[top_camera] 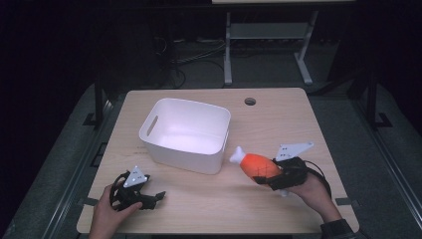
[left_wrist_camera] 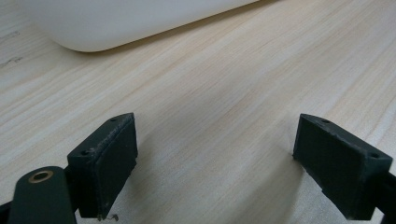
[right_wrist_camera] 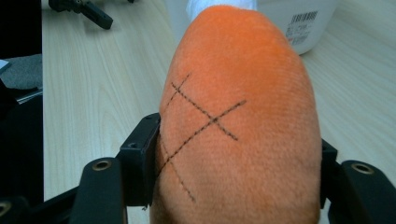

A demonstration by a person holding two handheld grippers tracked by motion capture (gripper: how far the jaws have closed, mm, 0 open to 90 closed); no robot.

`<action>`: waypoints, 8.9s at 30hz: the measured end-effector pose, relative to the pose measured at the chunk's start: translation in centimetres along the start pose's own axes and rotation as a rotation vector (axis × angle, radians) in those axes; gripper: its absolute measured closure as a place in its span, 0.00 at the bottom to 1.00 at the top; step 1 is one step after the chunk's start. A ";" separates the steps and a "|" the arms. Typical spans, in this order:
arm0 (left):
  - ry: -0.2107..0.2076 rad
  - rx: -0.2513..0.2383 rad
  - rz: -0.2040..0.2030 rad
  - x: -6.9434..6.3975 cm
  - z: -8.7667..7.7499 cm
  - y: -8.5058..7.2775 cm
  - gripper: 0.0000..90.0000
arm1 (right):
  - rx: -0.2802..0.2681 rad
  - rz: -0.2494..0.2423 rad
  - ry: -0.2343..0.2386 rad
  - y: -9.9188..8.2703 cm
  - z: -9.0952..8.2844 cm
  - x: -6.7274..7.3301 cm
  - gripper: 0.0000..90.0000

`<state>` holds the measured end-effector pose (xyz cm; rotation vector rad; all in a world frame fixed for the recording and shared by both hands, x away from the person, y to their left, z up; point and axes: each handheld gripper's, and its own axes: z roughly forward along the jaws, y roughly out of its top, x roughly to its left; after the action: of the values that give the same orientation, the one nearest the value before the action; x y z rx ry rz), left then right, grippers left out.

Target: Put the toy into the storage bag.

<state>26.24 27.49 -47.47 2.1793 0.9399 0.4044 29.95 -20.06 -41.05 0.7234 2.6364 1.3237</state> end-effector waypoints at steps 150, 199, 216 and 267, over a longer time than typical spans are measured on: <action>0.002 -0.001 0.001 0.0 0.0 0.0 0.14 | 0.036 -0.254 0.174 21.5 12.6 2.0 0.40; 0.000 -0.003 -0.001 0.0 0.0 0.0 0.14 | -0.022 -0.166 0.125 18.3 7.0 0.3 0.23; 0.001 -0.002 -0.001 0.0 0.0 0.0 0.14 | -0.074 -0.096 -0.007 14.7 3.4 -0.9 0.09; 0.000 0.001 0.001 0.0 0.0 0.0 0.14 | -0.058 0.152 -0.271 -2.9 -1.6 -1.2 0.02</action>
<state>26.22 27.49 -47.48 2.1803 0.9394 0.4042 29.48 -23.29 -42.45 1.0322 2.3607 1.2313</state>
